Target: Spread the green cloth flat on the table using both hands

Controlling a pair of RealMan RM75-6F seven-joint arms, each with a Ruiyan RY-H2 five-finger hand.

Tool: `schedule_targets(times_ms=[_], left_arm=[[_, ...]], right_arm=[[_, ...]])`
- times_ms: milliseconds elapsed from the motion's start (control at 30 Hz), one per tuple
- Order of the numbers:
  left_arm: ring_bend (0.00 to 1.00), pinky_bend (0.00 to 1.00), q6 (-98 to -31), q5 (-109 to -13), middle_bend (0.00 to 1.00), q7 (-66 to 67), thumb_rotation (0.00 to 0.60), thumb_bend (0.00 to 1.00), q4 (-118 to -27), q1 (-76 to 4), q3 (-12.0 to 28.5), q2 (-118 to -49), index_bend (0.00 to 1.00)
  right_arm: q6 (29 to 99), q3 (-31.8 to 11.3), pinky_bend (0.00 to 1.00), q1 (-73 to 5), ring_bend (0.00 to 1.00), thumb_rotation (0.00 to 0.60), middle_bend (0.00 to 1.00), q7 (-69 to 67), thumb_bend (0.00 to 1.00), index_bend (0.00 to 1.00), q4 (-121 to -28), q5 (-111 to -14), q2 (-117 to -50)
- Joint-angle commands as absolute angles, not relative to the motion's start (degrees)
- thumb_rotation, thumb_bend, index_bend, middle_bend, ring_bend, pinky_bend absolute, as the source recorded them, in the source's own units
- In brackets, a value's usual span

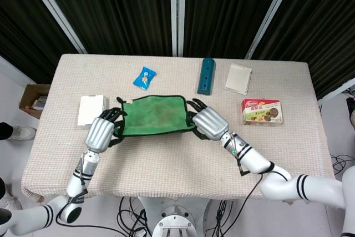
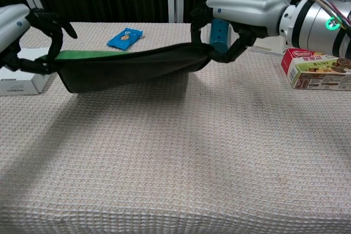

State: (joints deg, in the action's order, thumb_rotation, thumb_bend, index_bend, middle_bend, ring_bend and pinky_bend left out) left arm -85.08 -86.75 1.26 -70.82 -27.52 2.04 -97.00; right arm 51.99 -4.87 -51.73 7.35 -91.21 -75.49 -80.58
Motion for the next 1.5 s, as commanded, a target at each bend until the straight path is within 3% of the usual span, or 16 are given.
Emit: schedule_targets(times_ms=[33,400,700,900,1000,1133,1333,1500], left_arm=[[0.24,0.32,-85.13,-88.38,0.33,3.41,0.6,0.47,-70.93,-26.09,-0.18,-96.9,0.69],[0.22,0.31,-83.5,-90.68,0.31,8.1,0.6,0.46,-71.05,-22.72,-4.06,-97.49,0.68],[0.22,0.3,-82.17,-91.53,0.3,10.59,0.6,0.45,-70.22,-21.07,-5.02,-97.99,0.67],[0.19,0.28,-80.35,-91.54,0.26,12.9,0.6,0.42,-71.39,-20.38,-5.57,-97.19,0.59],[0.16,0.26,-77.64,-90.13,0.21,15.59,0.6,0.35,-74.41,-20.19,-5.97,-95.74,0.49],[0.14,0.25,-75.04,-88.38,0.15,18.72,0.6,0.2,-79.01,-20.14,-5.84,-93.93,0.32],[0.13,0.25,-72.85,-86.92,0.12,22.72,0.6,0.14,-83.75,-20.03,-5.6,-91.91,0.24],[0.12,0.24,-72.37,-86.65,0.1,24.65,0.6,0.14,-86.48,-19.7,-5.61,-90.64,0.18]], right_arm=[[50.61,-3.36,0.0,-51.15,0.04,0.6,0.33,7.88,0.51,0.72,-92.42,-76.74,-79.81],[46.79,0.36,0.0,-49.89,0.03,0.6,0.33,9.96,0.51,0.72,-92.6,-78.03,-81.12],[46.41,1.71,0.0,-48.5,0.02,0.6,0.32,9.18,0.5,0.71,-89.94,-80.07,-84.19],[46.82,2.03,0.0,-48.1,0.02,0.6,0.3,10.39,0.4,0.68,-87.98,-82.03,-86.37],[47.53,2.34,0.0,-47.45,0.01,0.6,0.28,12.16,0.23,0.6,-87.46,-82.43,-87.45],[48.65,2.67,0.0,-46.32,0.0,0.6,0.21,15.51,0.03,0.39,-88.01,-82.15,-88.48],[50.02,2.82,0.0,-44.92,0.0,0.6,0.15,19.05,0.0,0.19,-90.69,-81.8,-88.47],[50.05,3.15,0.0,-44.46,0.0,0.6,0.11,21.01,0.0,0.09,-92.69,-81.9,-87.42]])
